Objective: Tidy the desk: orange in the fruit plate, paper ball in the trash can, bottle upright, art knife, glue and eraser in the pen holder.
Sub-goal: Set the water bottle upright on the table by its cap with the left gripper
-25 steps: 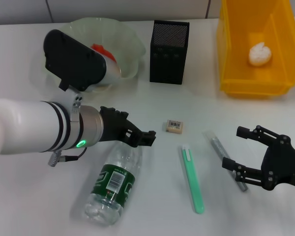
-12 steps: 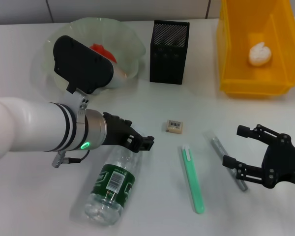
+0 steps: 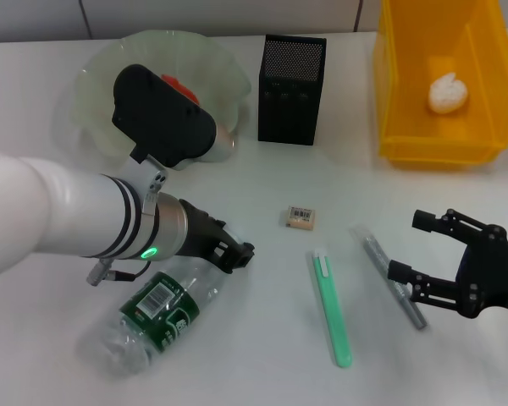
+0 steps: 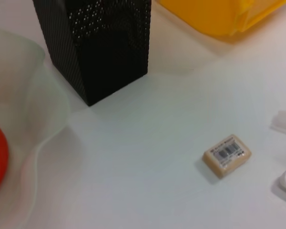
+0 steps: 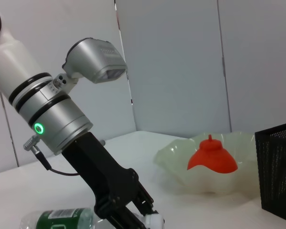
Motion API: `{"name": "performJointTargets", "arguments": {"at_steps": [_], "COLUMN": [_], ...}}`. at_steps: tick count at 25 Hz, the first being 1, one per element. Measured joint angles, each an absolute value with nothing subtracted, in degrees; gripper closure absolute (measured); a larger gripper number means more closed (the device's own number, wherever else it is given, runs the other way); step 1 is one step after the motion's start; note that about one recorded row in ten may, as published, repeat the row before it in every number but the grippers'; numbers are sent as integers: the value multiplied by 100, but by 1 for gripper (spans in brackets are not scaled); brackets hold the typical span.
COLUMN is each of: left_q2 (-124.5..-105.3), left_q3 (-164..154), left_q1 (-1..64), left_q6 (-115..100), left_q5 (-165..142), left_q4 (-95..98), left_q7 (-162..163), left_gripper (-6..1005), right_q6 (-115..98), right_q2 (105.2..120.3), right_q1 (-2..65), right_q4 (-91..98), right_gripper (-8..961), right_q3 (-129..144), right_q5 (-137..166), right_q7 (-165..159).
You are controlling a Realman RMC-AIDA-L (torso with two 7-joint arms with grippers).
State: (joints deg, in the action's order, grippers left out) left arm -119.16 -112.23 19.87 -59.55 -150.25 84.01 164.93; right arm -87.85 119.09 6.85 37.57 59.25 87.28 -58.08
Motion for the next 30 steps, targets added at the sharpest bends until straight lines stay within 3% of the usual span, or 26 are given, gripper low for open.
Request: {"name": "performJointTargets", "arguments": {"at_steps": [6,8,17,30], "left_q2": [-11876,-11869,-11855,-11858], "left_q3": [-10860,-10263,-8697,-6869], "left_q1": [1434,997,112,298], "left_q6": [-5953,-5839,-5903,-7622], "left_q5": [-14819,-14081,-11200,-8093], "left_q4": [9097,9297,8932,6431], "left_q7": [15687,14734,11230,7387], "left_gripper": [548,548,547,550], "right_q6": [-8827,-8833,-8920,-9000], "right_q2": [11910,11910,11909,11915], "right_q1": [674,677,729,743], "right_q4": [3792,3839,3944,4103], "right_gripper": [119,119,119,120], "right_q3": [5880,5879,5880,5895], "right_q5": [8728,8728,8728,8728], "right_q7": [-5892,-5955,-6162,-6415]}}
